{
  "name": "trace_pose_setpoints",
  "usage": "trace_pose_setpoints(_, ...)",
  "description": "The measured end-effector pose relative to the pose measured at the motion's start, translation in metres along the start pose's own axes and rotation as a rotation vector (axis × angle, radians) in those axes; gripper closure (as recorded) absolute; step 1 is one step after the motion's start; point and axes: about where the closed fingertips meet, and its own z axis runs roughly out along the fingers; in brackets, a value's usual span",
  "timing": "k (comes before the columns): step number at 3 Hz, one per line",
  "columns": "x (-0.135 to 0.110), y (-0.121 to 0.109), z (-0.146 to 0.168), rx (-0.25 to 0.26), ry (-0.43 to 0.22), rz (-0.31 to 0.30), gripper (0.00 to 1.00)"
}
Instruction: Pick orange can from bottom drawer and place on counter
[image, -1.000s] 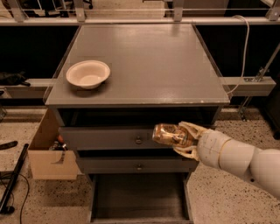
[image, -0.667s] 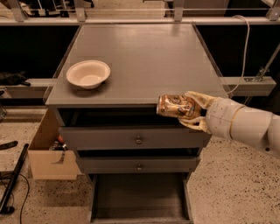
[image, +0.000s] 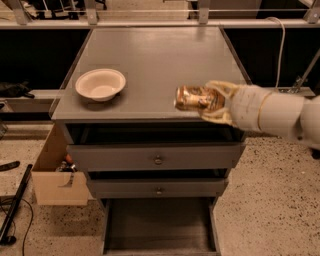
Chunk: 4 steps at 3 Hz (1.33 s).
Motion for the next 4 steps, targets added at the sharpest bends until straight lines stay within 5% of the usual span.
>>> trace_pose_setpoints(1, -0.025, -0.078, 0.039, 0.053, -0.075, 0.014, 1.0)
trace_pose_setpoints(2, -0.039, -0.114, 0.076, 0.079, -0.136, 0.066, 1.0)
trace_pose_setpoints(4, -0.036, -0.113, 0.076, 0.093, -0.123, 0.069, 1.0)
